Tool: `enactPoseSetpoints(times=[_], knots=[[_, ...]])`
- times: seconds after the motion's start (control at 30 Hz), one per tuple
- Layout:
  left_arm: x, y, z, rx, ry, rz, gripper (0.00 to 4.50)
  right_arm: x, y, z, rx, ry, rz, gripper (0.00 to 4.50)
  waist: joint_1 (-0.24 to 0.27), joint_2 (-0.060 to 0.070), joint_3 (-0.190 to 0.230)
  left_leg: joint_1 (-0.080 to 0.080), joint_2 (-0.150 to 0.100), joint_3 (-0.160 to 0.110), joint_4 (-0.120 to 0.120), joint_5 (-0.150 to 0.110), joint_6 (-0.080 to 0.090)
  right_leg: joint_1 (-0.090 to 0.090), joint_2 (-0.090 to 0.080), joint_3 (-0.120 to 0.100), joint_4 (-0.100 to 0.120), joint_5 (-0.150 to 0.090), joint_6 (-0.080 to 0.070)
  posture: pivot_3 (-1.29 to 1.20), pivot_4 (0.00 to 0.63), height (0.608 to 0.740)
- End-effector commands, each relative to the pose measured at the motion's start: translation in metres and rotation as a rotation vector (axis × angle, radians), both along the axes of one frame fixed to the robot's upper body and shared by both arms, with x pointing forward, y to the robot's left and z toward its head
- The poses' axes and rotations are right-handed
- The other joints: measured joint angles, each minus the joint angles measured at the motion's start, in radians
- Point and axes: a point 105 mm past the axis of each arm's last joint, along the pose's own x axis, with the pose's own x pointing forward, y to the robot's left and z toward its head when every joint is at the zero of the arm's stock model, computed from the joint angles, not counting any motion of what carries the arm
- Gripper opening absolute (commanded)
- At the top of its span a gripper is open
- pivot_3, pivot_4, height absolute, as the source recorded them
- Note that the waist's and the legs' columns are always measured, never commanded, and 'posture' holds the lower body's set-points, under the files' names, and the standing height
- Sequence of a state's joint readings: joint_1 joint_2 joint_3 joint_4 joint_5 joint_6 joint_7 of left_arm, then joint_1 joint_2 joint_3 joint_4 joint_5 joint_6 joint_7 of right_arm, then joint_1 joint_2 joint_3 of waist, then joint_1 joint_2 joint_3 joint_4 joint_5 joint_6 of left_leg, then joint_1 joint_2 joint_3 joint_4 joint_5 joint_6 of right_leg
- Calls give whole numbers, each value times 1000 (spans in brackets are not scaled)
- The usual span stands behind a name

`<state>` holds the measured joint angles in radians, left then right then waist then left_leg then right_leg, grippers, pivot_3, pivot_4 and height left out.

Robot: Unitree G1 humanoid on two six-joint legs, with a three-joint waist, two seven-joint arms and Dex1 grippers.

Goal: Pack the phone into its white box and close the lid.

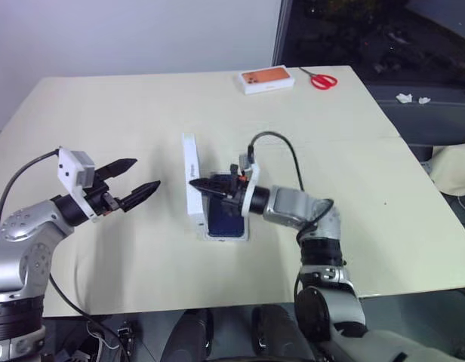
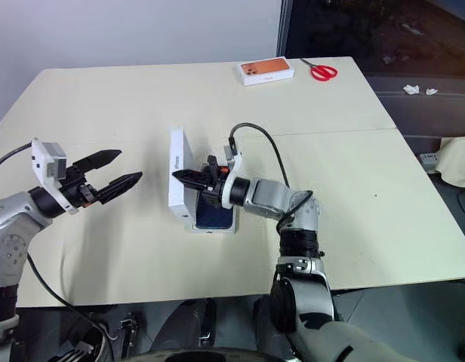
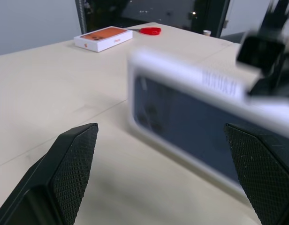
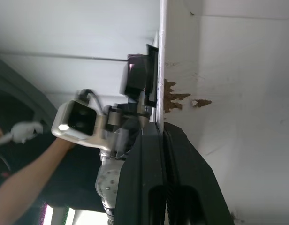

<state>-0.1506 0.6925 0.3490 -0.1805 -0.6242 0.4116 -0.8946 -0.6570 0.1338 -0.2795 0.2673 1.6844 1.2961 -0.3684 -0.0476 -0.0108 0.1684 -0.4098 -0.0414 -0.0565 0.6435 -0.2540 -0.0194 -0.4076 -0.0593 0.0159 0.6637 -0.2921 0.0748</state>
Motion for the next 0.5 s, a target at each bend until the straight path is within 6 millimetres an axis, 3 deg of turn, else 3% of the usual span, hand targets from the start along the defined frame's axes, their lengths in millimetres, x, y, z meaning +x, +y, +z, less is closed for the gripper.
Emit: enactPoseSetpoints(times=[0.03, 0.33, 0.43, 0.5], knots=[[-3, -5, 10, -10, -42, -19, 4500, -13, 14, 22, 102, -34, 57, 27, 0, 0, 0, 0, 1, 0, 0, 0, 0, 0, 1, 0, 0, 0, 0, 0, 150, 740], [-1, -12, 1, -26, -10, -36, 4500, -13, 19, 13, 94, 16, 41, 27, 3, 0, 0, 0, 1, 0, -1, 0, 0, 0, 2, 0, -1, 0, 0, 0, 150, 740], [0, -15, -6, -33, 22, -40, 3663, -11, 18, 5, 69, 27, 28, 0, 3, 0, 0, 0, 1, 0, -1, 0, 0, 0, 2, 0, -1, 0, 0, 0, 150, 740], [0, -18, -10, -43, 37, -48, 2740, -10, 17, 3, 63, 28, 23, 0, 3, 0, 0, 0, 1, 0, -1, 0, 0, 0, 2, 0, -1, 0, 0, 0, 150, 740]])
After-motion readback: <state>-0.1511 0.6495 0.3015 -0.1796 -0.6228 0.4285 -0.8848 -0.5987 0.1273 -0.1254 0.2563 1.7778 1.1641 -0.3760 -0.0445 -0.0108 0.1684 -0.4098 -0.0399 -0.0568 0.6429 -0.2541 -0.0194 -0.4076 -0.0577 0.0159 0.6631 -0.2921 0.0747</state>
